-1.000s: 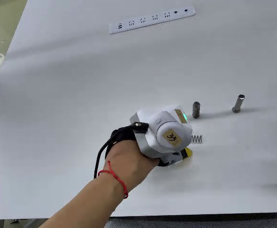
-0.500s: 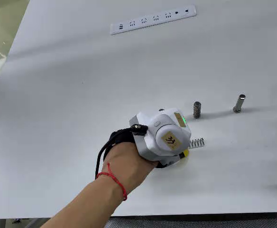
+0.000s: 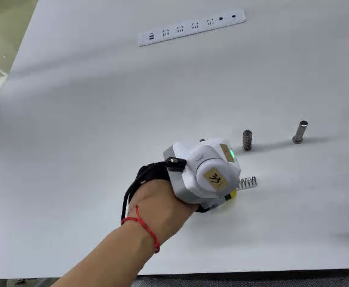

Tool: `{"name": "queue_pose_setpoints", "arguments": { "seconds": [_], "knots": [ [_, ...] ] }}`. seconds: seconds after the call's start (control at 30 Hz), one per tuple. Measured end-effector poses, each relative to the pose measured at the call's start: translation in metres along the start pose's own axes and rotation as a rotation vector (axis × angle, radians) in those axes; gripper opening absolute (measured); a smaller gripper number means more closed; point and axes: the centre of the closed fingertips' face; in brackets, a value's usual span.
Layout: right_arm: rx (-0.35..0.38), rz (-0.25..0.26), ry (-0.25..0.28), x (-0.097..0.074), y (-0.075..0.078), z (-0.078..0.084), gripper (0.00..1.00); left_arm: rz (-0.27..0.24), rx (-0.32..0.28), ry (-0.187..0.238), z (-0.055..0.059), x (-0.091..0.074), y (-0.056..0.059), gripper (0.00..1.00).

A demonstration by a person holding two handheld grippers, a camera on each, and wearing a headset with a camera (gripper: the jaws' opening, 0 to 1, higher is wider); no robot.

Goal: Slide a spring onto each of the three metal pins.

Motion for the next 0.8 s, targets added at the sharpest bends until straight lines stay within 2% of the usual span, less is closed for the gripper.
{"name": "queue_pose_setpoints", "arguments": {
  "seconds": [0.8],
  "knots": [
    [0.001,-0.009,-0.006,0.0046,-0.0040,-0.0018,0.85,0.029,-0.041,0.034,-0.0021,-0.0041,0.0082,0.11]
  ]
}}
Point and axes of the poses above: the centre of the closed fingertips' face, and the gripper's own axes: x roughly forward along the fingers, y roughly to its right, z roughly out of its underside, and after that the axes turned 4 degrees about -z, right-handed
